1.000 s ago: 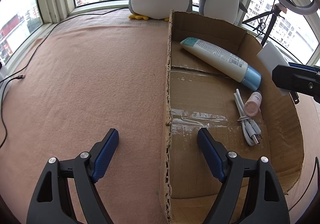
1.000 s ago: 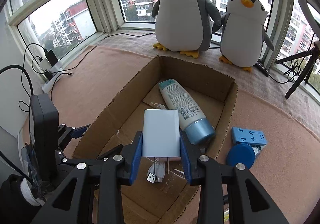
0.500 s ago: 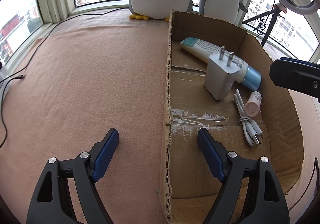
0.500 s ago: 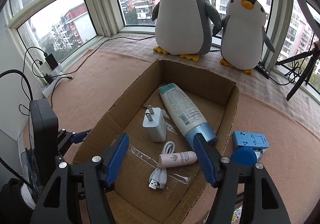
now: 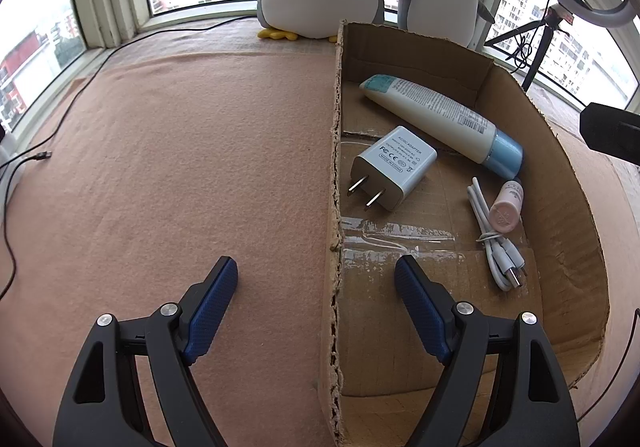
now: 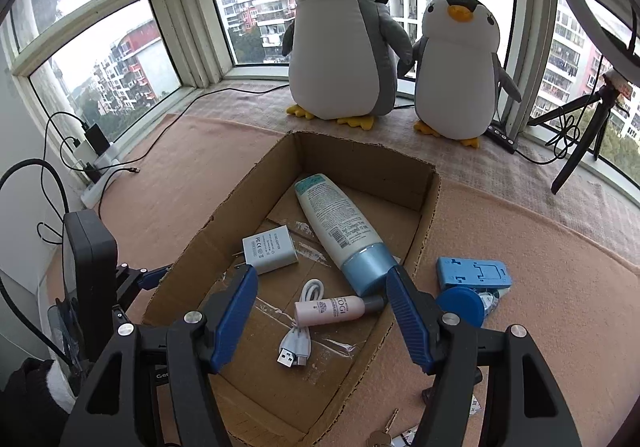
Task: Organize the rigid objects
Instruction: 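Move the right gripper to the round blue case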
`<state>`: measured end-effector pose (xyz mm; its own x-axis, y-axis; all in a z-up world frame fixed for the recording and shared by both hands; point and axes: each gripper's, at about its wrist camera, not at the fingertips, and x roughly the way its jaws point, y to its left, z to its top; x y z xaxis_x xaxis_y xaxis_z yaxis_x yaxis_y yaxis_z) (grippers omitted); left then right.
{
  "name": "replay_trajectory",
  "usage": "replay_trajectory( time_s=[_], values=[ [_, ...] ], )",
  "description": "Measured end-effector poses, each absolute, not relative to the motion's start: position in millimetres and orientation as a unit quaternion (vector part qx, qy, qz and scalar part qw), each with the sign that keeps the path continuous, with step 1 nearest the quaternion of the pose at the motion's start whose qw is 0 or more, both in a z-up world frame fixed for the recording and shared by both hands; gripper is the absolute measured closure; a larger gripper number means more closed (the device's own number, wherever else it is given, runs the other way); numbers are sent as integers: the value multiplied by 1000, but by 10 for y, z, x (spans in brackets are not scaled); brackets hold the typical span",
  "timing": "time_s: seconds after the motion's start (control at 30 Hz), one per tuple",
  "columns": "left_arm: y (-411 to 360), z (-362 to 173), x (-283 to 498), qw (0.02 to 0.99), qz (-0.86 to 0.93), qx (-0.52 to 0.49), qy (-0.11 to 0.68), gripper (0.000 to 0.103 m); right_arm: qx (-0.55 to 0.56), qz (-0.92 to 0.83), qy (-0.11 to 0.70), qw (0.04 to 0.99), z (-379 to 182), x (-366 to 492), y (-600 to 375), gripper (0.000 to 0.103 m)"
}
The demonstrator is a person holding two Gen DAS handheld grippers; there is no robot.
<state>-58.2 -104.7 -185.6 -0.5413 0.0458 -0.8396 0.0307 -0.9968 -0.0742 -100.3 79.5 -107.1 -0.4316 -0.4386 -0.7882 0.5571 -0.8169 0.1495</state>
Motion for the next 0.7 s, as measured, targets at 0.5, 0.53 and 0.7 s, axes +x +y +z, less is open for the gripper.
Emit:
replay_trajectory(
  time_s=[0.5,0.53,0.7],
  values=[
    [-1037,-1858,-581,4,877,-479,-39,21,471,-858,7,203,-1109,-1179,1918,40],
    [-1035,-1858,-580,4,877,-479,-40,21,475,-858,5,197,-1131,-1193,1976,40],
    [-1036,-1859,-580,4,877,-479,-40,21,482,-858,7,179,-1239,-1246,2150,40]
  ],
)
